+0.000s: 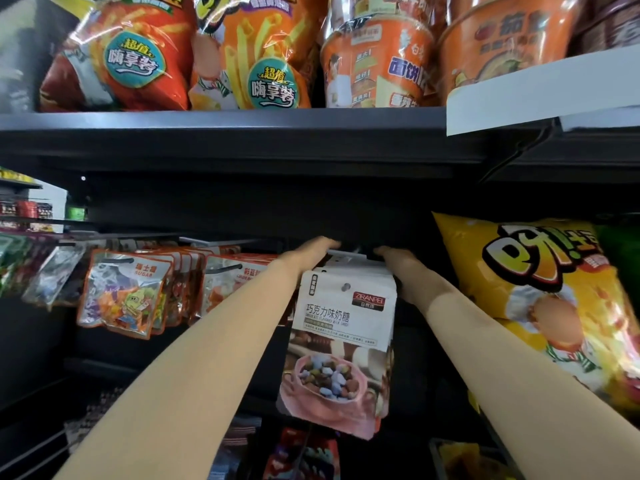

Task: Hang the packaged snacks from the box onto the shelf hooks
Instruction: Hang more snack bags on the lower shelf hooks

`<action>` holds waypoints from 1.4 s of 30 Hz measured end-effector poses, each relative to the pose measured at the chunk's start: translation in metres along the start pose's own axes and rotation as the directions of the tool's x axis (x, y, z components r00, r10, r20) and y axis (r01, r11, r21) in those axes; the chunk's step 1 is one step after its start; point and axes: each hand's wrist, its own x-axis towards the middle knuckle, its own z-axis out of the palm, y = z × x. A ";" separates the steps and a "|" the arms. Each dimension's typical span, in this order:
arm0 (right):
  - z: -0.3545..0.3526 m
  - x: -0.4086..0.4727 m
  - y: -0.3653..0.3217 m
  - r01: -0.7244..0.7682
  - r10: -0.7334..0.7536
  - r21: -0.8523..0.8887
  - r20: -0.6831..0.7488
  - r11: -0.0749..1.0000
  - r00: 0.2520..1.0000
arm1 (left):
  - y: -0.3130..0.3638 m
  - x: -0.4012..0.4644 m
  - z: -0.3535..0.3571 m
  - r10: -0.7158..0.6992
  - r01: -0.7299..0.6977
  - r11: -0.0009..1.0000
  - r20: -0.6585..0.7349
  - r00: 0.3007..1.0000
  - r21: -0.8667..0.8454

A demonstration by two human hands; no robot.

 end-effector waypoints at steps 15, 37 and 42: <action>0.006 -0.077 0.007 0.241 -0.229 -0.355 0.078 0.903 0.970 | -0.006 -0.075 -0.012 0.236 -0.305 0.773 0.193 0.952 0.556; 0.003 -0.109 0.007 0.406 -0.393 -0.630 0.168 0.662 0.904 | -0.022 -0.100 -0.025 0.409 -0.476 0.460 0.297 0.863 0.750; 0.005 -0.117 0.014 0.502 -0.574 -0.659 0.128 0.560 0.809 | -0.026 -0.103 -0.030 0.543 -0.498 0.561 0.161 0.824 0.661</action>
